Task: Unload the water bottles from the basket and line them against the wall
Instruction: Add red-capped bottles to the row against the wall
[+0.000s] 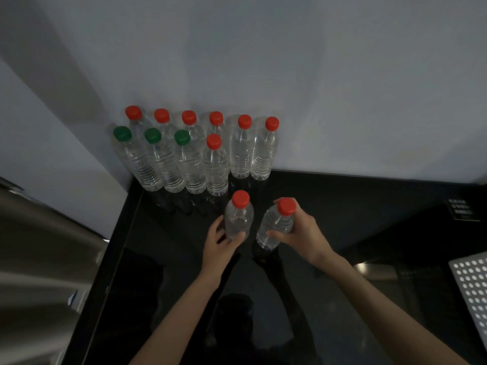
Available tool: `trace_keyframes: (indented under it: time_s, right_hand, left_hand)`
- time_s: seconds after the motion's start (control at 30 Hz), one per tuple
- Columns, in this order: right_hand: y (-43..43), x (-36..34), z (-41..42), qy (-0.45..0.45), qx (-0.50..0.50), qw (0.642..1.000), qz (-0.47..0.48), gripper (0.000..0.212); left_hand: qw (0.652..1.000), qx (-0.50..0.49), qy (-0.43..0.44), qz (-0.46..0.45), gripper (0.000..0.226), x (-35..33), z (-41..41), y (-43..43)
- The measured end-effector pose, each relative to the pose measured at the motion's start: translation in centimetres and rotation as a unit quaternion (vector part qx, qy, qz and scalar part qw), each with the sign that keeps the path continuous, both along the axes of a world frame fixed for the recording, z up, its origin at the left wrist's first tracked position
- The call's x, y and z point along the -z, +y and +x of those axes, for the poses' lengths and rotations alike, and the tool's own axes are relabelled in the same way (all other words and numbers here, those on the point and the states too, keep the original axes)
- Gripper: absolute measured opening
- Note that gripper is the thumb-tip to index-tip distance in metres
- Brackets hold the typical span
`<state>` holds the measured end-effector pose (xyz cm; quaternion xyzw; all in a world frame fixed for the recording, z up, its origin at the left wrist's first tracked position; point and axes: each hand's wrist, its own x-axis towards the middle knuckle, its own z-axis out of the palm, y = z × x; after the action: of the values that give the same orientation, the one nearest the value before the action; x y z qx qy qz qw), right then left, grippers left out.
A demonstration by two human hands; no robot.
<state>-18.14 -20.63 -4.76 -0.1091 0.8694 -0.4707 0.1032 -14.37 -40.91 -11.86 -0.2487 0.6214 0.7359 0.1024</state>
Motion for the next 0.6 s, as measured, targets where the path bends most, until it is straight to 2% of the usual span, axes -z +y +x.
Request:
trace_keyframes:
  time_s: [0.07, 0.13, 0.2, 0.23, 0.3, 0.33, 0.43, 0.47, 0.6]
  right_hand:
    - [0.0, 0.1, -0.2, -0.001, 0.002, 1.000, -0.010, 0.055]
    - [0.0, 0.0, -0.6, -0.004, 0.013, 1.000, -0.018, 0.054]
    - [0.0, 0.0, -1.2, -0.009, 0.021, 0.999, -0.023, 0.055]
    - [0.0, -0.1, -1.4, -0.011, 0.023, 0.999, -0.026, 0.056]
    - [0.0, -0.1, -1.9, -0.012, 0.027, 0.999, -0.026, 0.056]
    - [0.0, -0.1, -2.2, -0.012, 0.029, 0.999, -0.025, 0.056]
    - [-0.1, -0.3, -3.0, -0.015, 0.026, 0.999, -0.025, 0.056]
    - [-0.2, -0.3, -3.3, -0.014, 0.025, 0.999, -0.024, 0.055]
    - [-0.3, -0.4, -4.6, 0.002, 0.018, 1.000, -0.006, 0.054]
  left_hand:
    - [0.984, -0.029, -0.099, 0.147, 0.073, 0.5, 0.4, 0.0]
    - [0.960, -0.054, -0.143, 0.233, 0.070, 0.8, 0.5, 0.1]
    - [0.900, -0.117, -0.179, 0.381, 0.071, 1.6, 0.0, 0.0]
    - [0.877, -0.139, -0.184, 0.421, 0.075, 1.8, -0.3, -0.3]
    - [0.870, -0.151, -0.165, 0.439, 0.092, 1.8, -1.2, -0.4]
    - [0.871, -0.146, -0.180, 0.434, 0.091, 1.5, -1.8, 0.0]
    - [0.888, -0.148, -0.165, 0.402, 0.047, 1.2, -2.8, 0.3]
    - [0.896, -0.139, -0.160, 0.391, 0.039, 1.2, -3.1, 0.2]
    - [0.908, -0.106, -0.132, 0.384, 0.031, 2.1, -4.1, 0.2]
